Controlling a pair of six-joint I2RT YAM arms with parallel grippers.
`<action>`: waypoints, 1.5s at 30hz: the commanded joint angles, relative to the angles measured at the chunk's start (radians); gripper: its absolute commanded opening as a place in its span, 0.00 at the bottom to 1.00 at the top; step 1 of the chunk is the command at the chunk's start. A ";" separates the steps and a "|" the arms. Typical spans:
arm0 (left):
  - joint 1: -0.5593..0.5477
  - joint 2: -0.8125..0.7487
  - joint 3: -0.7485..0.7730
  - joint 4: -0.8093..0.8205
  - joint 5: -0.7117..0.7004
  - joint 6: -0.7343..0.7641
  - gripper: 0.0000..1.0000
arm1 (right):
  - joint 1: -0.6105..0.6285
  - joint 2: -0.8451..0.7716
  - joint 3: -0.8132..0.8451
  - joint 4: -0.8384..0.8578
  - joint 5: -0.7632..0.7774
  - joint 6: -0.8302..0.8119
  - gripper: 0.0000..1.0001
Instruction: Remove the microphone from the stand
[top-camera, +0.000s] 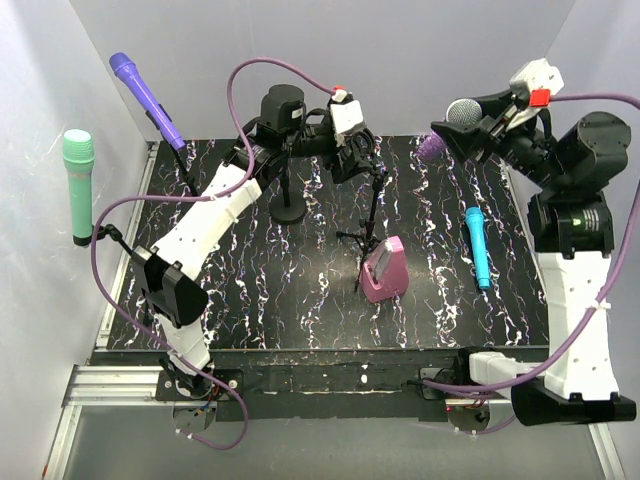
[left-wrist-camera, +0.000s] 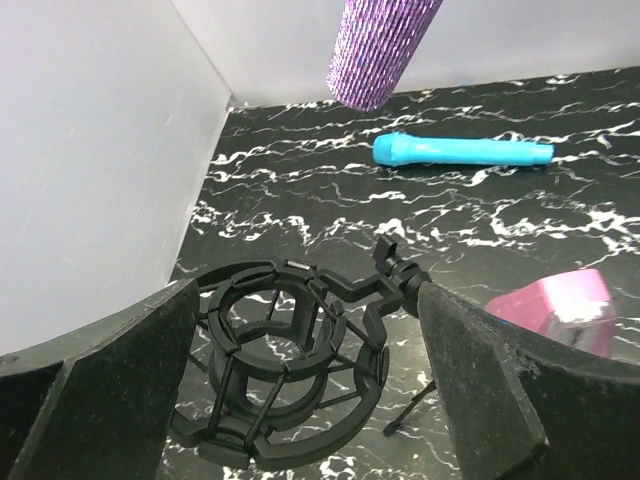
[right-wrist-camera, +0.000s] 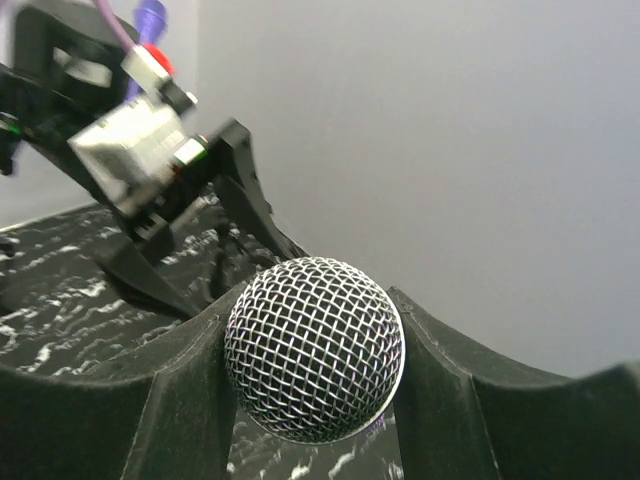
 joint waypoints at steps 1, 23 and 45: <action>-0.024 -0.096 0.001 -0.007 0.052 -0.060 0.92 | -0.014 -0.047 -0.085 -0.102 0.202 -0.117 0.01; -0.059 -0.316 -0.105 -0.054 -0.034 -0.042 0.95 | -0.058 0.243 -0.240 -0.730 0.440 -0.226 0.01; -0.061 -0.424 -0.123 -0.293 -0.246 0.055 0.97 | -0.120 0.890 0.019 -0.710 0.578 -0.233 0.01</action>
